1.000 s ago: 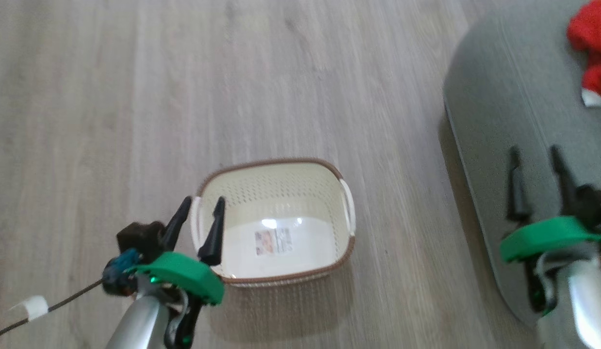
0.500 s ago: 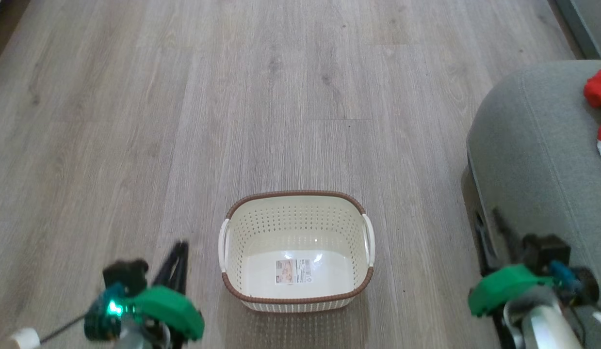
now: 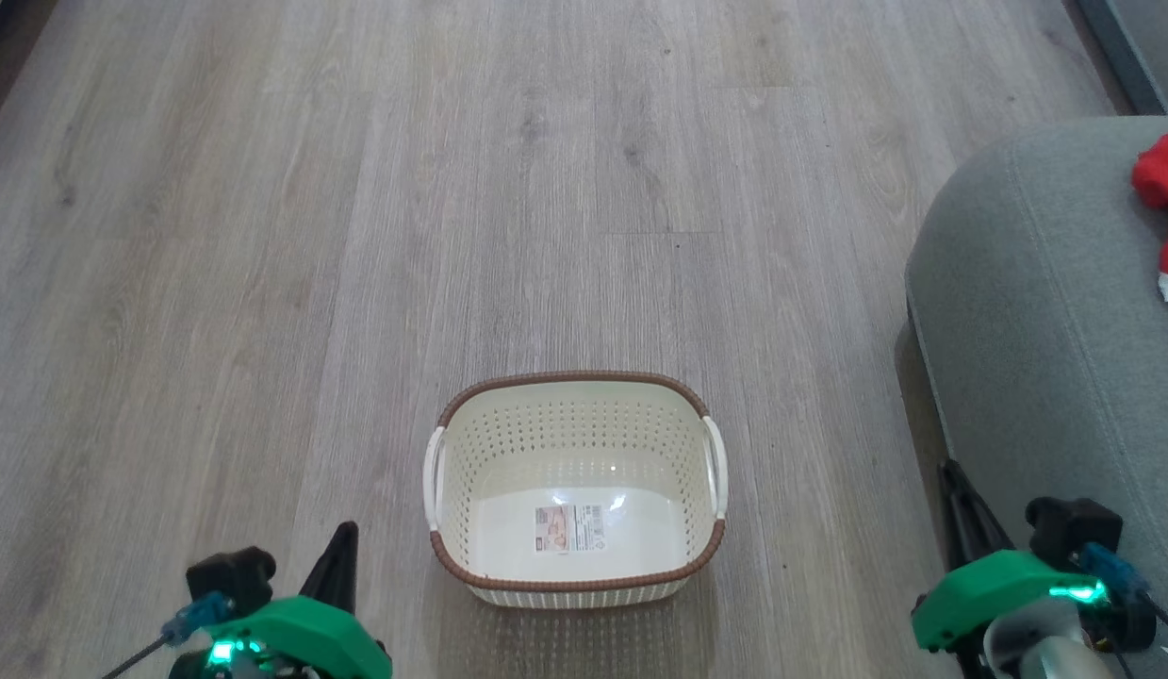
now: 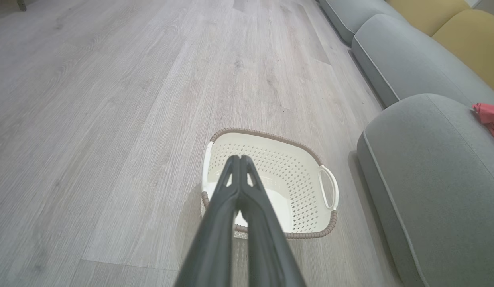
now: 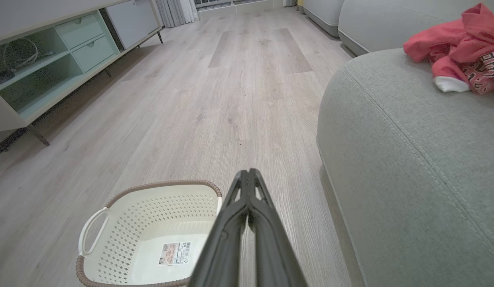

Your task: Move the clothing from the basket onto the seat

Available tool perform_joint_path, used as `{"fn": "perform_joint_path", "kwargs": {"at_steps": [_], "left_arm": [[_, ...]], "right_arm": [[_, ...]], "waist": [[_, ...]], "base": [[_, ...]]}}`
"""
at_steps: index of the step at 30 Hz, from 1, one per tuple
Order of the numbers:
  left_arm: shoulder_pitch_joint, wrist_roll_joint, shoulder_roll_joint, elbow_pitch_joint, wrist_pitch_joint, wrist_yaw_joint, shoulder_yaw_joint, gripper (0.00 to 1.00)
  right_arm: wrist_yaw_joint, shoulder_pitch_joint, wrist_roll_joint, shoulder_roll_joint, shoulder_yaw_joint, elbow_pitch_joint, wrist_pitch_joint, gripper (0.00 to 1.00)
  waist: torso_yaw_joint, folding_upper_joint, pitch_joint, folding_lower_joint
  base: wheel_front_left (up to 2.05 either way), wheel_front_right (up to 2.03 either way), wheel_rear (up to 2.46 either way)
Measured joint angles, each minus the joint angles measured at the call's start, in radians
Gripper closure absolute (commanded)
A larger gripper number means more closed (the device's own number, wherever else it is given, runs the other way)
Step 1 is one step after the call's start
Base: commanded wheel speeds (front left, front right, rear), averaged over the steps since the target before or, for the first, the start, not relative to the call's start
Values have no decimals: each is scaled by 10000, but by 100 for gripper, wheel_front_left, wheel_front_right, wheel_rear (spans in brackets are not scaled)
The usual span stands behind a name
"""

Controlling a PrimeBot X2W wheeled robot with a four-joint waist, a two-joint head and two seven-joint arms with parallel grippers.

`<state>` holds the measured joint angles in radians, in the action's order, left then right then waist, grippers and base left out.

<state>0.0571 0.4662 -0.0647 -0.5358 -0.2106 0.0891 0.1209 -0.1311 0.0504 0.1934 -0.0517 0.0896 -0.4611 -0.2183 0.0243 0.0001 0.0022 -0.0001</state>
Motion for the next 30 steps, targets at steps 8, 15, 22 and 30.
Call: {"fn": "perform_joint_path", "kwargs": {"at_steps": [8, 15, 22, 30], "left_arm": [[0, 702, 12, 159, 176, 4, -151, 100], [1, 1390, 23, 328, 405, 44, -263, 100], [1, 2098, 35, 476, 602, 48, -359, 100], [1, 2892, 54, 652, 823, 59, -543, 100]], "right_arm": [[0, 0, 878, 2, 4, 121, 203, 100], [0, 0, 1737, 2, 17, 238, 397, 100], [0, 0, 2608, 2, 56, 362, 614, 100], [0, 0, 3593, 4, 77, 466, 840, 100]], "waist": [[-16, 0, 1, 1], [-31, 0, 2, 1], [-46, 0, 3, 1], [-63, 0, 3, 1]], "base": [[0, 0, 0], [0, 0, 0], [0, 0, 0], [0, 0, 0]]}}
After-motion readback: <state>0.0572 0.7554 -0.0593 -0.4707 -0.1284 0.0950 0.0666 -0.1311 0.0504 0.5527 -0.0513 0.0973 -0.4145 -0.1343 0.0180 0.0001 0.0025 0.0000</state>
